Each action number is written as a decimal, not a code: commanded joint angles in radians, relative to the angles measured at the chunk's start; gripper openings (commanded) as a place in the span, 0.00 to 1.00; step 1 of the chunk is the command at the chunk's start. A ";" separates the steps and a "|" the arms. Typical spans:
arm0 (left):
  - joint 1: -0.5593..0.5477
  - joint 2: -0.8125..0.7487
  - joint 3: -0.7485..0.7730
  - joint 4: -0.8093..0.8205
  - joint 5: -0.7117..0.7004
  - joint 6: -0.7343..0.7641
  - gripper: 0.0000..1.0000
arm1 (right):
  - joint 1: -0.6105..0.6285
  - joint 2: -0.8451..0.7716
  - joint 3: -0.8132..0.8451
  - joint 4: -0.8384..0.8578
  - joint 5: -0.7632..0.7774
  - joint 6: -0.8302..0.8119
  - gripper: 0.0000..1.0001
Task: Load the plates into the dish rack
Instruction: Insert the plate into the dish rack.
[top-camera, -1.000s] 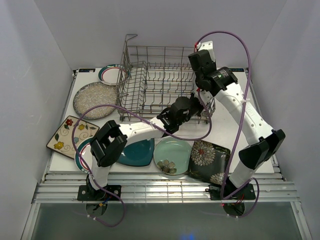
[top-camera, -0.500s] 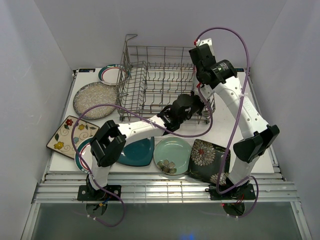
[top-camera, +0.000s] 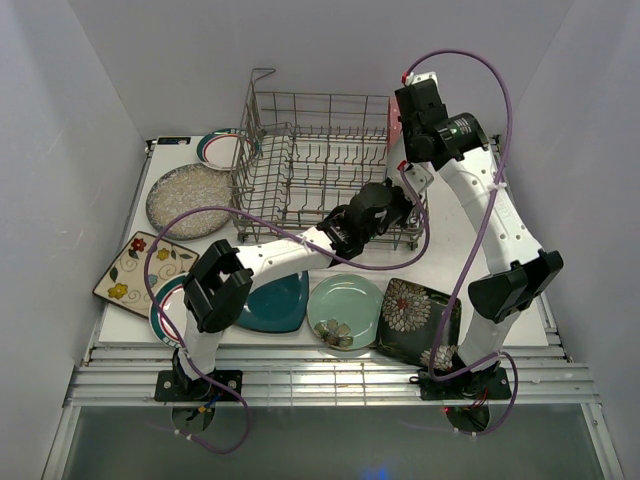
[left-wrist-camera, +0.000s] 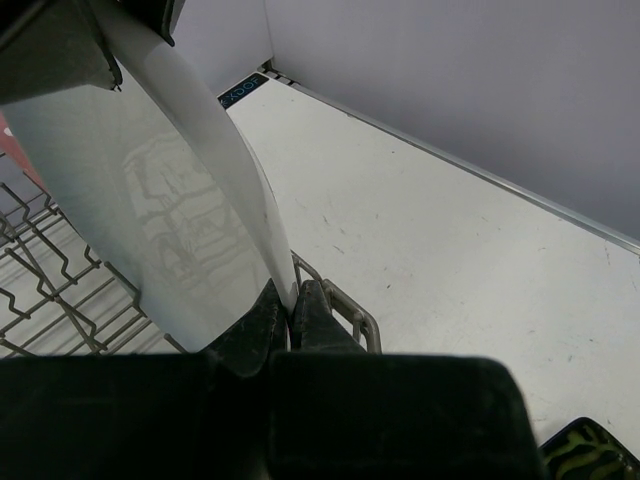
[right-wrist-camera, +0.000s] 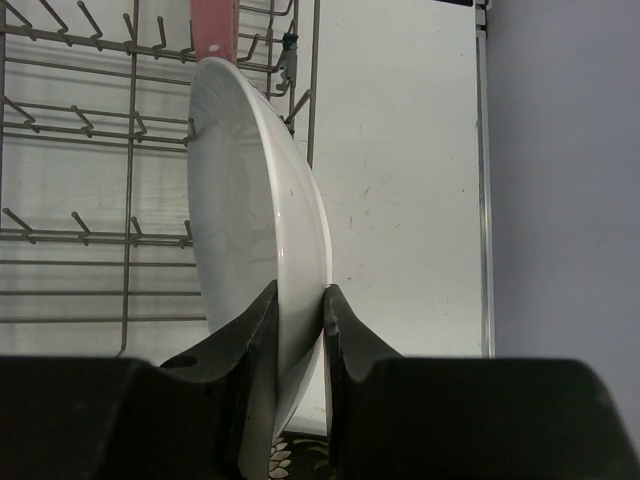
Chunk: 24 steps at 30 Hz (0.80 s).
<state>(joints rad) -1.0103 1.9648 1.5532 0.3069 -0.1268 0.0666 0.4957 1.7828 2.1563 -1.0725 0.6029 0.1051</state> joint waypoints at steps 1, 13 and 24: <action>-0.060 -0.032 0.053 0.060 0.142 0.002 0.03 | -0.015 -0.005 0.016 0.266 -0.190 0.013 0.08; -0.060 -0.038 0.071 0.057 0.069 0.024 0.44 | -0.071 0.041 0.068 0.289 -0.256 0.016 0.08; -0.059 -0.073 0.047 0.057 0.076 0.030 0.84 | -0.095 0.064 0.088 0.295 -0.290 0.021 0.13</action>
<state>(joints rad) -1.0412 1.9747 1.5791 0.3298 -0.1139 0.1051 0.3935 1.8244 2.1979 -1.0126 0.4728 0.0853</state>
